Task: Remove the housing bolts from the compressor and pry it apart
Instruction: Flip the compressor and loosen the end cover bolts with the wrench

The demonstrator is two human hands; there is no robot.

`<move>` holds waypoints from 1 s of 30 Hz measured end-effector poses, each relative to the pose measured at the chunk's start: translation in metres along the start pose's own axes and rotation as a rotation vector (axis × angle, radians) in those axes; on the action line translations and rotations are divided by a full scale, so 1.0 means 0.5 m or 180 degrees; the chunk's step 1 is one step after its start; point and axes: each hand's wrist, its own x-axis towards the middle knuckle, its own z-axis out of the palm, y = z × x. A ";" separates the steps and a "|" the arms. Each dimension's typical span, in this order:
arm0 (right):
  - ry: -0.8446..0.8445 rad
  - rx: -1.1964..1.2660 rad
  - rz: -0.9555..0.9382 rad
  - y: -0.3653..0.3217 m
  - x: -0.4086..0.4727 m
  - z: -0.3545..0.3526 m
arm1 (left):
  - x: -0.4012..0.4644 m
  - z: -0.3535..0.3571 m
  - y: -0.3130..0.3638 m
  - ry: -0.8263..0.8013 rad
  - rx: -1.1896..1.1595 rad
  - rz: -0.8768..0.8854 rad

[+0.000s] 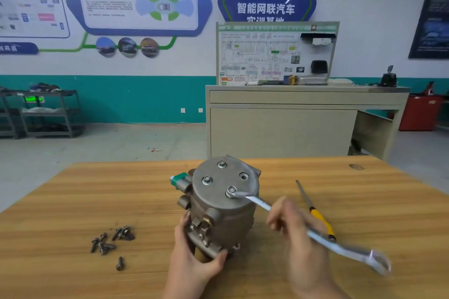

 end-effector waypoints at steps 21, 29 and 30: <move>-0.1390 -0.3971 -0.1595 -0.061 0.051 0.222 | 0.012 0.025 0.096 0.0661 0.0758 0.0388; -0.0127 0.0258 0.0392 -0.032 -0.021 0.010 | -0.009 0.000 0.001 -0.0036 -0.0566 -0.0026; 0.0020 0.0741 0.0861 -0.030 -0.002 -0.001 | -0.008 0.001 0.005 -0.0106 -0.0637 -0.0019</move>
